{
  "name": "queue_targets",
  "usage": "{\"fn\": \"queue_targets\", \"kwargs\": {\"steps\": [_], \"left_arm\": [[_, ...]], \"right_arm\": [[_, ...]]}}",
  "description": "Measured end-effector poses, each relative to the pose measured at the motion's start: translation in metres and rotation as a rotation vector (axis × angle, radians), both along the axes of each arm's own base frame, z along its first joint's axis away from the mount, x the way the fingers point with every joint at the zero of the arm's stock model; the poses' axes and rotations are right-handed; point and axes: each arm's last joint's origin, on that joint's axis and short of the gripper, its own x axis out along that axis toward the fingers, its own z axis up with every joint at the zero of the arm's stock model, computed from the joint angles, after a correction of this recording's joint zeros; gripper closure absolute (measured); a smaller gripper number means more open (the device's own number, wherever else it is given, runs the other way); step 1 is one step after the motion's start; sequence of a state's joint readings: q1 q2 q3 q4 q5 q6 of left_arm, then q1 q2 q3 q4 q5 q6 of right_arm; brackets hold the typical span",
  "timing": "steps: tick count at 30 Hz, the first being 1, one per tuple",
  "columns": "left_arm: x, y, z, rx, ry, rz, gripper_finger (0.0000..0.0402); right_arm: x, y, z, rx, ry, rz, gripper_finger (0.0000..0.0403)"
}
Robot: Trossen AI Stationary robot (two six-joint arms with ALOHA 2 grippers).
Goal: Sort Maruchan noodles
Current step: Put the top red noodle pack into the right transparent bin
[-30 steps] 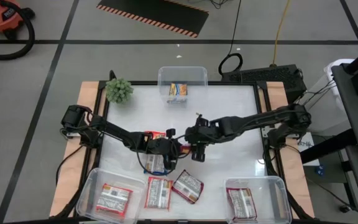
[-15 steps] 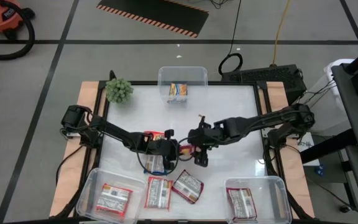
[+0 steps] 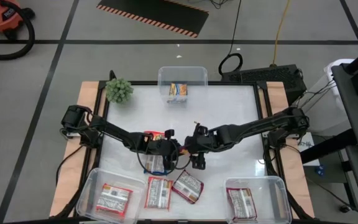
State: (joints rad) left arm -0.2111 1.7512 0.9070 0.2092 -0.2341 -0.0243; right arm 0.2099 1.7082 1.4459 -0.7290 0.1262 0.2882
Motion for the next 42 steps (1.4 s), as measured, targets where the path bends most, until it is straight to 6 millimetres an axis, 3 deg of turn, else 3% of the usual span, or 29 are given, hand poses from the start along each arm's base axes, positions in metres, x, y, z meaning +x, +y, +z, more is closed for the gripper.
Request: {"fn": "queue_targets", "kwargs": {"steps": [5, 11, 28, 37, 42], "left_arm": [[0.000, 0.000, 0.000, -0.002, 0.001, -0.004, 0.0257], [0.000, -0.001, 0.000, -0.017, 0.002, -0.018, 0.0257], [0.000, -0.010, 0.001, -0.030, -0.018, -0.046, 0.0256], [0.000, -0.016, 0.004, -0.091, -0.049, -0.025, 0.0250], [0.002, -0.018, 0.008, -0.134, -0.096, -0.011, 0.0193]], "right_arm": [[0.008, 0.002, -0.017, -0.031, 0.043, 0.075, 0.0103], [0.013, 0.001, -0.032, -0.094, 0.085, 0.086, 0.0138], [0.012, 0.001, -0.027, -0.038, 0.068, 0.106, 0.0282], [0.005, 0.001, -0.016, 0.040, 0.060, 0.073, 0.0283], [-0.004, 0.004, -0.004, 0.070, 0.054, 0.026, 0.0287]]}}
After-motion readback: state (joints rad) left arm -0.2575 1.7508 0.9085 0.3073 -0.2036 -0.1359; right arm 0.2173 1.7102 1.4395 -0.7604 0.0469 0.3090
